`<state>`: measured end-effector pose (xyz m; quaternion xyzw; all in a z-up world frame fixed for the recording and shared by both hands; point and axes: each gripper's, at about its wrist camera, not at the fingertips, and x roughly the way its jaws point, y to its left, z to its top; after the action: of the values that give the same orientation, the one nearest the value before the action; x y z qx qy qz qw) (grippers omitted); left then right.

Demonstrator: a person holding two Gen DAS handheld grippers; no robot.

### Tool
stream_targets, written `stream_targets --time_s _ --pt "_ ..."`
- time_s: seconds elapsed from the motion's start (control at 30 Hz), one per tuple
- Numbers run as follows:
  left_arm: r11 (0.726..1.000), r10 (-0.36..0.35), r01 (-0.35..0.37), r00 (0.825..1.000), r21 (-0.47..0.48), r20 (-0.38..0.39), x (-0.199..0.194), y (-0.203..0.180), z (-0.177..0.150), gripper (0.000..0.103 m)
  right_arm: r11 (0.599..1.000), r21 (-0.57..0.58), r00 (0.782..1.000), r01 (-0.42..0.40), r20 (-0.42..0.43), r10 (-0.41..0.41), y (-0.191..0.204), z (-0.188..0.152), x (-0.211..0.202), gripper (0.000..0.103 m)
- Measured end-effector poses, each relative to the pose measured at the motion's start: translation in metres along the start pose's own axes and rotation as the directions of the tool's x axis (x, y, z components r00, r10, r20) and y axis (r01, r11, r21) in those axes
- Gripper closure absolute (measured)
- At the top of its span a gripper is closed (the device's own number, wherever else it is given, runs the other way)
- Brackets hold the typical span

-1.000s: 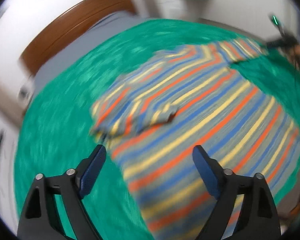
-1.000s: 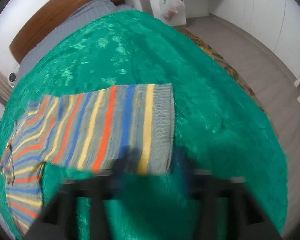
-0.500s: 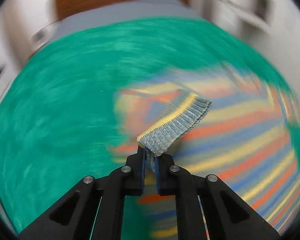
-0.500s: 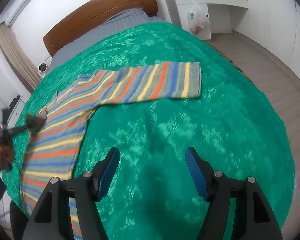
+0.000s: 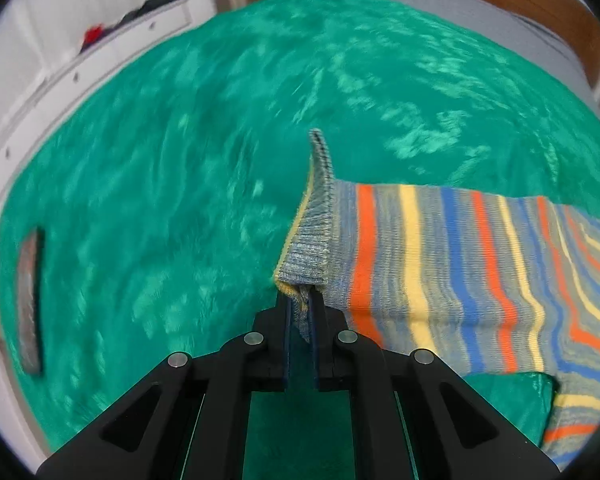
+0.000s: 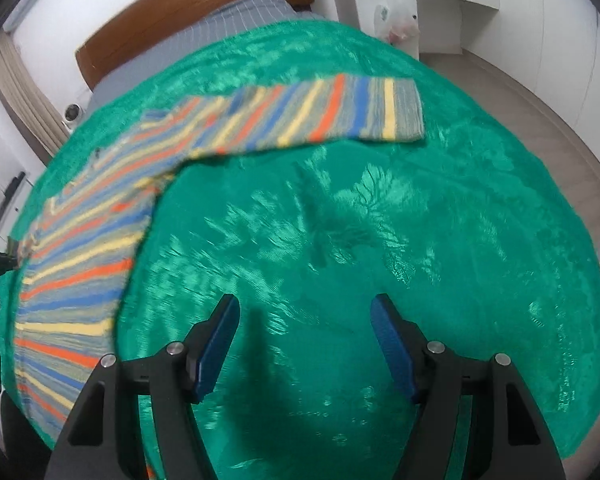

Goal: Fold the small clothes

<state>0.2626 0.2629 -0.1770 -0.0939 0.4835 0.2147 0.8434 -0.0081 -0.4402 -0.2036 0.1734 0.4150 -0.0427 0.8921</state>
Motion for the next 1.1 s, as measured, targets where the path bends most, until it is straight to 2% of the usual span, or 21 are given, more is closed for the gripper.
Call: stream_targets --time_s 0.2,0.3,0.37,0.43,0.47,0.53,0.67,0.8,0.9,0.93,0.97,1.0,1.03,1.1 --pt "1.0 -0.003 0.003 1.0 -0.013 -0.007 0.0 -0.006 -0.013 0.098 1.0 -0.027 1.0 0.014 -0.011 -0.015 0.001 -0.003 0.003 0.035" --pt "1.0 -0.021 0.021 1.0 -0.014 -0.009 0.003 -0.007 -0.014 0.095 1.0 -0.023 1.0 0.008 -0.026 -0.009 -0.002 0.003 -0.001 0.035" --pt "0.997 -0.067 0.067 0.998 -0.028 -0.01 -0.005 0.001 -0.015 0.084 1.0 -0.001 1.0 -0.006 -0.016 0.006 -0.01 0.016 -0.011 0.035" --pt "0.996 -0.088 0.088 0.996 -0.027 -0.002 -0.015 0.007 -0.017 0.061 0.999 0.025 1.0 -0.022 0.016 0.021 -0.023 0.038 -0.025 0.035" --pt "0.996 -0.085 0.085 0.996 -0.012 0.014 -0.025 0.011 -0.019 0.054 0.999 0.044 0.999 -0.028 0.035 0.026 -0.033 0.052 -0.031 0.035" --pt "0.995 -0.091 0.089 0.994 0.039 0.064 -0.049 0.016 -0.031 0.035 0.994 0.097 0.997 -0.042 0.064 0.036 -0.052 0.078 -0.036 0.035" --pt "0.984 -0.144 0.129 0.983 0.127 0.116 -0.087 0.023 -0.069 0.024 0.956 0.274 0.994 -0.108 0.039 0.102 -0.105 0.129 -0.006 0.034" --pt "0.973 -0.203 0.188 0.973 0.135 0.108 -0.096 0.03 -0.108 0.022 0.886 0.422 0.978 -0.19 -0.004 0.211 -0.136 0.143 0.043 0.035" --pt "0.973 -0.207 0.196 0.975 0.123 0.085 -0.087 0.033 -0.126 0.022 0.858 0.471 0.97 -0.206 -0.017 0.242 -0.142 0.142 0.064 0.035" --pt "0.975 -0.202 0.193 0.976 0.114 0.076 -0.082 0.034 -0.13 0.022 0.851 0.479 0.968 -0.217 -0.005 0.249 -0.143 0.142 0.065 0.038" --pt "0.976 -0.2 0.193 0.977 0.104 0.066 -0.077 0.036 -0.134 0.022 0.847 0.475 0.964 -0.238 0.005 0.267 -0.142 0.143 0.066 0.046" --pt "0.976 -0.199 0.192 0.978 0.098 0.068 -0.073 0.038 -0.137 0.022 0.853 0.452 0.956 -0.261 0.002 0.292 -0.138 0.147 0.066 0.082" --pt "0.977 -0.199 0.191 0.977 0.099 0.076 -0.072 0.037 -0.137 0.022 0.878 0.421 0.966 -0.229 -0.013 0.258 -0.132 0.148 0.063 0.101" --pt "0.977 -0.192 0.18 0.976 0.117 0.104 -0.07 0.036 -0.141 0.02 0.933 0.341 0.992 -0.114 -0.018 0.128 -0.125 0.151 0.05 0.101"
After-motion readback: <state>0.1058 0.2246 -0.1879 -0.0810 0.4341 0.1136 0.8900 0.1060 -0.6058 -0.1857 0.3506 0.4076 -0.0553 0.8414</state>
